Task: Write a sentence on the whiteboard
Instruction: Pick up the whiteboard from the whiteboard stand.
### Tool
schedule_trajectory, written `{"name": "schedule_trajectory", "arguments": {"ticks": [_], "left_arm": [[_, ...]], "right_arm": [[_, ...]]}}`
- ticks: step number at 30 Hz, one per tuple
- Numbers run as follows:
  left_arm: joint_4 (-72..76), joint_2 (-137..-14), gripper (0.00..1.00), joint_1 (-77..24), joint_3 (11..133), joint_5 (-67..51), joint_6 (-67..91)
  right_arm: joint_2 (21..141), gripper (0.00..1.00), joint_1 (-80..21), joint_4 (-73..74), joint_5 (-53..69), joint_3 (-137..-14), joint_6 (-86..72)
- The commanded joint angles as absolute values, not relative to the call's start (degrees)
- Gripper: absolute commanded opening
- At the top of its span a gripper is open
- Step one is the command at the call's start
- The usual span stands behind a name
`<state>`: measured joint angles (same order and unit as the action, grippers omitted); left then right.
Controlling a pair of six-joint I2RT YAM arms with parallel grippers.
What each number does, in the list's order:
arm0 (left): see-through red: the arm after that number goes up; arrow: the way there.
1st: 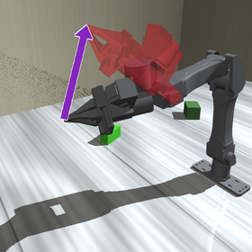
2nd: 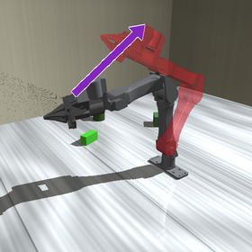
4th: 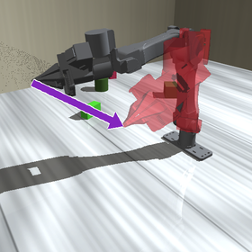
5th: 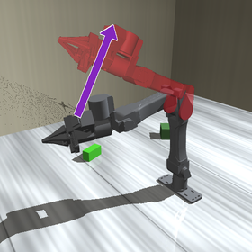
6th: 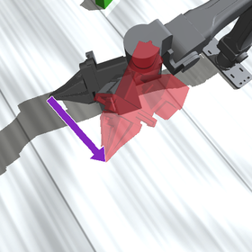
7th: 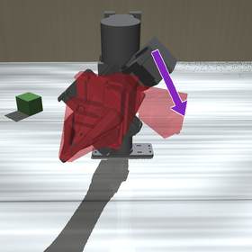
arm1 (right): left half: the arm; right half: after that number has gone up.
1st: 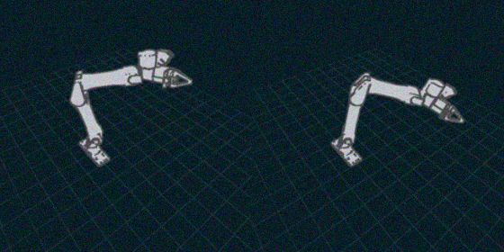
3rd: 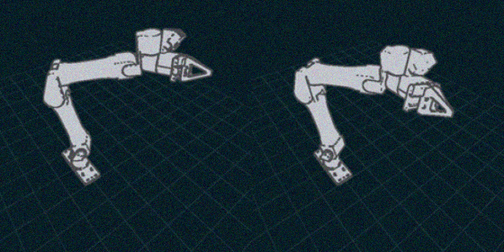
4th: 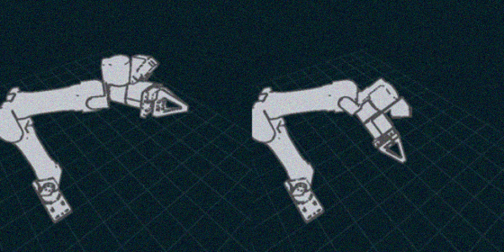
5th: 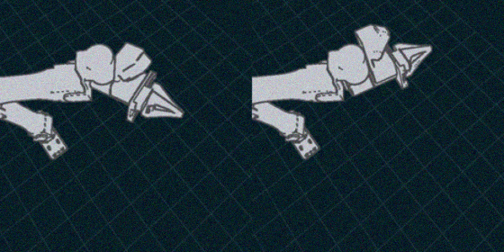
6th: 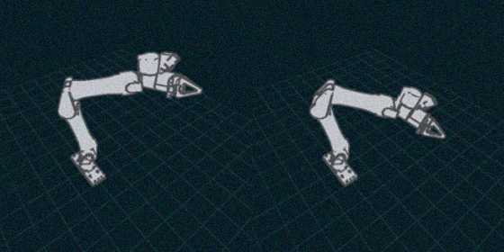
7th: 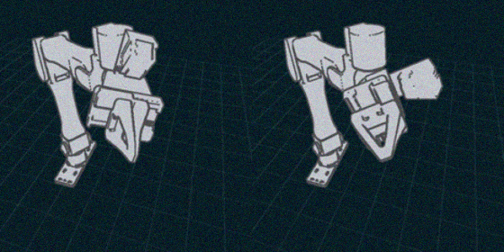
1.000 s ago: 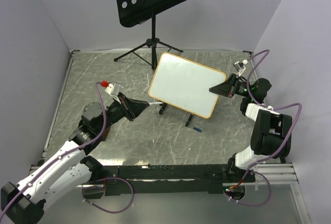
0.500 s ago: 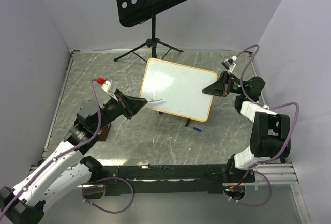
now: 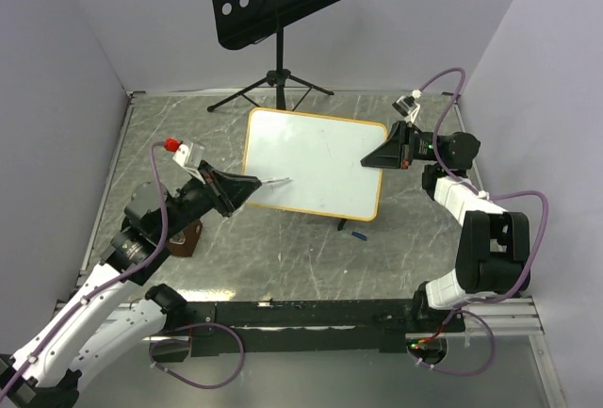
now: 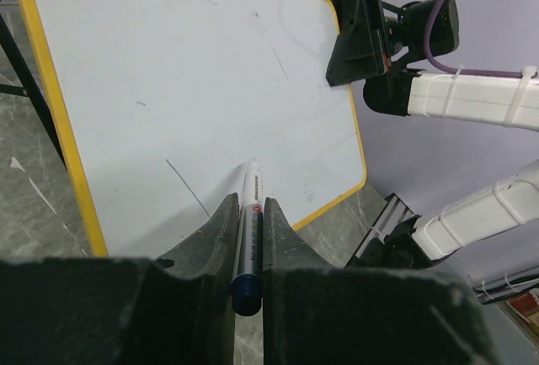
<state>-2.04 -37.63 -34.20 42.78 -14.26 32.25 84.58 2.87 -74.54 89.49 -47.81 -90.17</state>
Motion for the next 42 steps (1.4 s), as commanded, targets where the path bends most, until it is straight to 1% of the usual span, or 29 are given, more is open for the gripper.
{"name": "schedule_trajectory", "arguments": {"ticks": [1,5,12,22,31,35,40,42], "left_arm": [[-3.6,-36.7,0.01,-33.9,46.1,-14.2,32.6],[-5.1,-36.9,0.01,-33.9,47.2,-14.8,32.7],[-5.2,-36.6,0.01,-33.9,47.9,-15.6,33.3],[-4.8,-36.7,0.01,-33.9,47.6,-16.5,33.6],[-4.5,-37.5,0.01,-33.9,48.2,-17.3,34.7],[-4.8,-38.1,0.01,-33.9,48.5,-17.3,34.9],[-6.6,-38.0,0.01,-33.9,51.1,-16.8,34.1],[-8.3,-37.9,0.01,-33.9,52.6,-16.4,33.1]], "right_arm": [[78.4,0.00,3.4,-94.2,96.9,-45.8,-92.4],[73.2,0.00,3.2,-94.1,96.0,-45.6,-93.2],[70.4,0.00,3.0,-94.0,95.6,-45.5,-92.2],[73.6,0.00,4.4,-94.1,95.0,-48.3,-95.9],[79.0,0.00,8.5,-94.2,96.0,-53.7,-96.5],[80.4,0.00,8.5,-94.1,96.4,-56.4,-97.1],[78.6,0.00,6.2,-93.9,94.2,-55.7,-95.6],[80.6,0.00,5.3,-90.5,93.5,-56.9,-93.7]]}}
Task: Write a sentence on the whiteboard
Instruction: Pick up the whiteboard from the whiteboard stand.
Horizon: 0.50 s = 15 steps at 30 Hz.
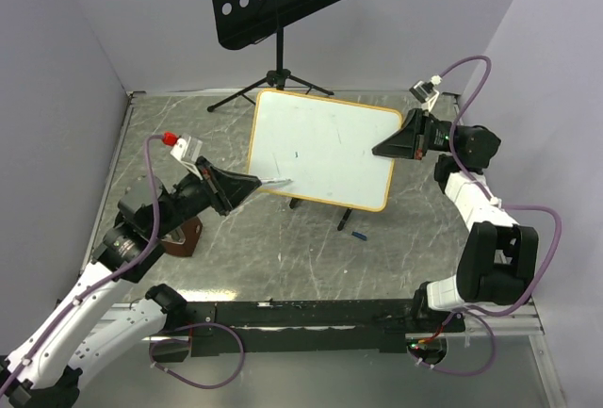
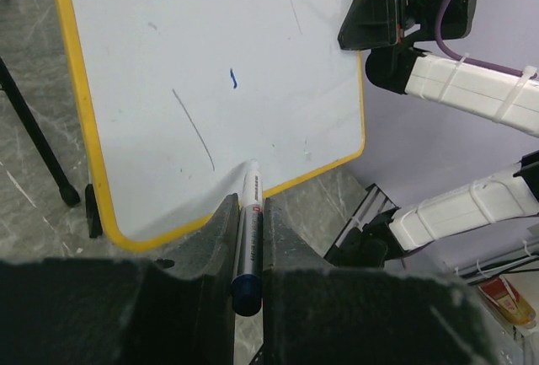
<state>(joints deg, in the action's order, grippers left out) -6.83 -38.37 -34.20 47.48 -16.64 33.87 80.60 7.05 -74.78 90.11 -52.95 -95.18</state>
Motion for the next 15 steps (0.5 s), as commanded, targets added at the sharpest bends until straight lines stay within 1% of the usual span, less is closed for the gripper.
{"name": "schedule_trajectory", "arguments": {"ticks": [1,3,5,6,12,15], "left_arm": [[-8.5,-37.7,0.01,-33.9,54.0,-16.3,33.0],[-8.6,-37.7,0.01,-33.9,55.4,-16.5,33.0],[-8.3,-37.8,0.01,-33.9,56.9,-17.0,33.5],[-8.0,-37.9,0.01,-33.9,57.3,-17.1,33.7],[-5.2,-37.2,0.01,-33.9,58.3,-17.7,35.7],[-3.7,-37.9,0.01,-33.9,58.9,-18.8,36.7]], "right_arm": [[81.6,0.00,5.3,-89.1,92.9,-58.5,-92.1],[85.8,0.00,4.2,-89.2,91.8,-60.9,-91.9],[89.0,0.00,2.8,-94.2,91.8,-65.0,-96.6],[90.5,0.00,1.4,-94.1,91.8,-66.0,-96.6],[92.0,0.00,2.7,-94.1,93.5,-66.1,-91.9],[89.1,0.00,3.7,-94.0,94.1,-65.0,-90.6]]}}
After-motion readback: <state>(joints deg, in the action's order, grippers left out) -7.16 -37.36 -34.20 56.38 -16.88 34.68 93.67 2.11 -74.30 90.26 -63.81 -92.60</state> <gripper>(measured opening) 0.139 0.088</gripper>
